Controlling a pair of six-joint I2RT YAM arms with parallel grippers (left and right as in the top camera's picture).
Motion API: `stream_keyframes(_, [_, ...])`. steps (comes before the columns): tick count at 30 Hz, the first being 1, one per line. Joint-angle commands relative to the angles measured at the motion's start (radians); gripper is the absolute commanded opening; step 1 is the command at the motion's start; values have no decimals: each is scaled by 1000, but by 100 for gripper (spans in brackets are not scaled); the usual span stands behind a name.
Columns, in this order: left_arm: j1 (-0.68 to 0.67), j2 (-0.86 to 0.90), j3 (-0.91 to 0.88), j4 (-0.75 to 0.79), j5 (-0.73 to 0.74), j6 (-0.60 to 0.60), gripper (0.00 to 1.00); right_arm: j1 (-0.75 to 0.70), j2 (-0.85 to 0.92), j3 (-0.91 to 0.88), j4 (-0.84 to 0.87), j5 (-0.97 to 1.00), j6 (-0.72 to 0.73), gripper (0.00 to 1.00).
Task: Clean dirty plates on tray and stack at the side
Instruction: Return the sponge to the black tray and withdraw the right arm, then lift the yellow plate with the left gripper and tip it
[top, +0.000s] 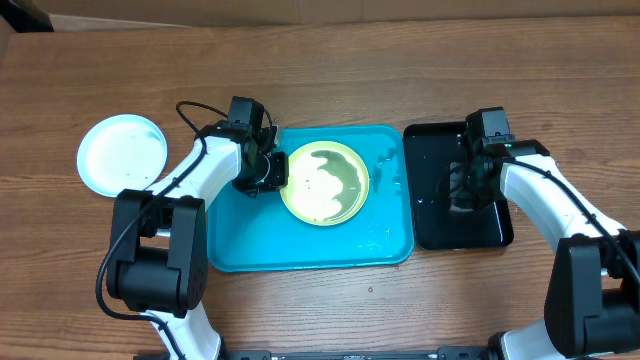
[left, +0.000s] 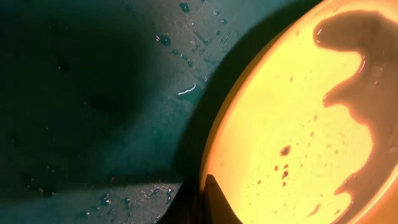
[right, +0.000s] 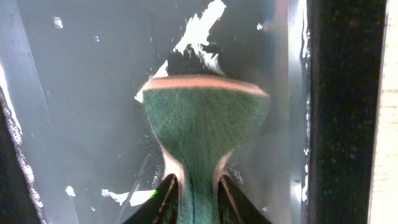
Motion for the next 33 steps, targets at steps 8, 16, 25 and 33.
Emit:
stream_keyframes(8, [-7, 14, -5, 0, 15, 19, 4, -10, 6, 130, -73, 6, -8, 63])
stream_keyframes(16, [-7, 14, -6, -8, 15, 19, 5, -146, 6, 267, -69, 56, -1, 82])
stream_keyframes(25, [-19, 21, -24, -5, 15, 14, 13, -330, 7, 265, -58, 55, 71, 100])
stream_keyframes(33, [-56, 21, -43, 29, -16, -16, 4, -357, 7, 265, -58, 55, 71, 100])
